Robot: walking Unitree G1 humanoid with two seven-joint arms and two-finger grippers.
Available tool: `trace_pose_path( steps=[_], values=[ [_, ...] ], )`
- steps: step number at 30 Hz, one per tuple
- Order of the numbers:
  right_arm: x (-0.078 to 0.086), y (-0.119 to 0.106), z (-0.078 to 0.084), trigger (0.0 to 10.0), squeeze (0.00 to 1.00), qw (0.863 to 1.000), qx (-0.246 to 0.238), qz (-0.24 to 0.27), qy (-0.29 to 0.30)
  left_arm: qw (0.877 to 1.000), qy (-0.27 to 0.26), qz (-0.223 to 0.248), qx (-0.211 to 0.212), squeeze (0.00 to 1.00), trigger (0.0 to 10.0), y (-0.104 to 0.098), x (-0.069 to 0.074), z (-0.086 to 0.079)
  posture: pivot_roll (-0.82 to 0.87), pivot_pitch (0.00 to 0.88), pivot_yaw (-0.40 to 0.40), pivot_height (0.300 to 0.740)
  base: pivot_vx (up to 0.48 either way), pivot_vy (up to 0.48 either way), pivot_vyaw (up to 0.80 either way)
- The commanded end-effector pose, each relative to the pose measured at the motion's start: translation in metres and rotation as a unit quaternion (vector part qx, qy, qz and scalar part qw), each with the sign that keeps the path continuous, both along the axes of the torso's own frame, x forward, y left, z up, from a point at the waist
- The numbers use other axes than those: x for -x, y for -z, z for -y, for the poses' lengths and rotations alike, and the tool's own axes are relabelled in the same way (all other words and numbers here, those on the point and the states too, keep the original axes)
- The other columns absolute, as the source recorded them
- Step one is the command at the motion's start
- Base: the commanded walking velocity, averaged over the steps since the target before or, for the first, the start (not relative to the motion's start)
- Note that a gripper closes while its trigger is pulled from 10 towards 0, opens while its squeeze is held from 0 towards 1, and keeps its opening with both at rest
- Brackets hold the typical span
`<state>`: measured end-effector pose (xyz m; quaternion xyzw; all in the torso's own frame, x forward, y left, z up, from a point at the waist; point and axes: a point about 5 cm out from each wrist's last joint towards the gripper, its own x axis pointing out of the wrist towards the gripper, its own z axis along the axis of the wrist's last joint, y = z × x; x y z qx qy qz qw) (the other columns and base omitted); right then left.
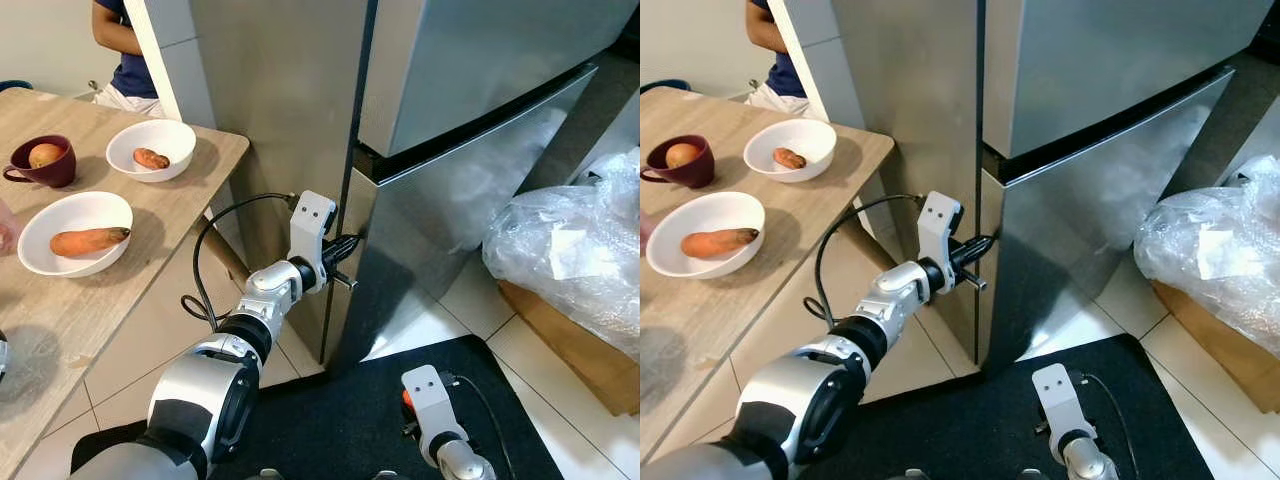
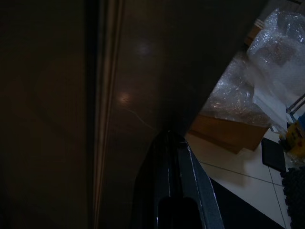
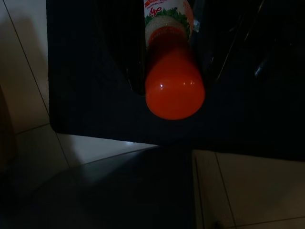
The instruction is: Restocking fridge
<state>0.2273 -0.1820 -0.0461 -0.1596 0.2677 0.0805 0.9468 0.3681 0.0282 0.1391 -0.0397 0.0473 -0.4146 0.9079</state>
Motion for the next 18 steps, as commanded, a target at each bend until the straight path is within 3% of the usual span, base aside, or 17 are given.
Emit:
trace_pose_path(
  steps=[1,7,9,10,11,13,16,18],
  values=[
    [0.006,0.004,0.001,10.0,0.00,1.000,-0.001,-0.006,0.007,0.999,0.037,0.001,-0.002,0.00,10.0,-0.004,0.005,0.020,-0.21,0.193,0.041,0.740,0.000,0.000,0.00],
    [0.006,0.004,0.001,10.0,0.00,1.000,-0.002,-0.007,0.008,0.999,0.045,-0.017,-0.020,0.00,10.0,0.005,0.008,0.019,-0.20,0.191,0.044,0.740,0.000,0.000,0.00],
    [0.007,0.005,0.000,10.0,0.00,1.000,-0.001,-0.011,0.006,0.988,0.071,-0.056,-0.122,0.00,10.0,0.034,0.018,0.013,-0.21,0.176,0.049,0.740,0.000,0.000,0.00],
    [0.009,0.007,0.000,10.0,0.00,1.000,0.002,-0.022,0.003,0.960,0.102,-0.098,-0.241,0.00,10.0,0.076,0.038,-0.006,-0.20,0.171,0.048,0.740,0.000,0.000,0.00],
    [0.009,0.007,0.000,10.0,0.00,1.000,0.002,-0.022,0.003,0.960,0.102,-0.098,-0.241,0.00,10.0,0.076,0.038,-0.006,-0.20,0.171,0.048,0.740,0.000,0.000,0.00],
    [0.010,0.009,0.000,10.0,0.00,0.999,0.007,-0.031,-0.003,0.943,0.107,-0.124,-0.288,0.00,10.0,0.103,0.053,-0.022,-0.21,0.165,0.046,0.740,0.000,0.000,0.00],
    [0.011,0.009,0.000,10.0,0.00,0.999,0.011,-0.035,-0.009,0.941,0.091,-0.142,-0.293,0.00,10.0,0.117,0.062,-0.032,-0.21,0.158,0.041,0.740,0.000,0.000,0.00],
    [0.013,0.011,0.000,10.0,0.00,0.999,0.018,-0.042,-0.018,0.941,0.034,-0.186,-0.281,0.00,10.0,0.143,0.080,-0.056,-0.20,0.148,0.032,0.740,0.000,0.000,0.00]
  ],
)
